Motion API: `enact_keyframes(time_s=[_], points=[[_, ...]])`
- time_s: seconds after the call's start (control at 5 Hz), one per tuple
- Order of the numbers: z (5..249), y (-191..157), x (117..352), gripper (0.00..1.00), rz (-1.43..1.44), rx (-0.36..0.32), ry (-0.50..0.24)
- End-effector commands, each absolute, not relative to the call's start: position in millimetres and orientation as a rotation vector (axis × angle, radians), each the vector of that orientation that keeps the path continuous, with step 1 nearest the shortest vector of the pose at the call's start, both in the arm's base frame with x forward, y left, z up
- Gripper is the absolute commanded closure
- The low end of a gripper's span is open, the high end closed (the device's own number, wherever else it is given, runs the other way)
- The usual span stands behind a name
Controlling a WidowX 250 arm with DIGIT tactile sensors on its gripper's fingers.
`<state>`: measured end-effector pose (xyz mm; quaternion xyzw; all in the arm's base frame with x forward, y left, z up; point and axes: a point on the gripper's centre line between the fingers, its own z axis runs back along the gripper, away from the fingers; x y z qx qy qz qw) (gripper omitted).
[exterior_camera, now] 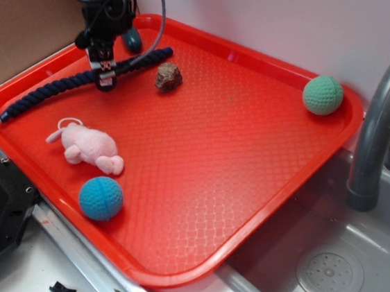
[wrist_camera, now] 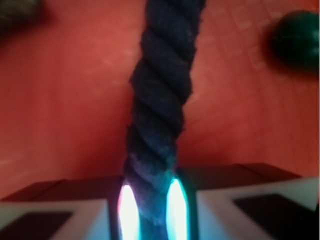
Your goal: Grab the blue rope.
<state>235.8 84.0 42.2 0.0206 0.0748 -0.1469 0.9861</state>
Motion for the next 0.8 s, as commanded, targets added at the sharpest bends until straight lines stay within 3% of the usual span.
enact_keyframes(time_s=[0.0, 0.2, 0.4, 0.6], points=[[157, 60, 230, 1.00, 0.002, 0.059, -0.022], [204, 44, 216, 1.00, 0.076, -0.046, -0.111], [227, 23, 202, 1.00, 0.108, -0.123, -0.158], [226, 11, 203, 1.00, 0.069, -0.120, -0.092]])
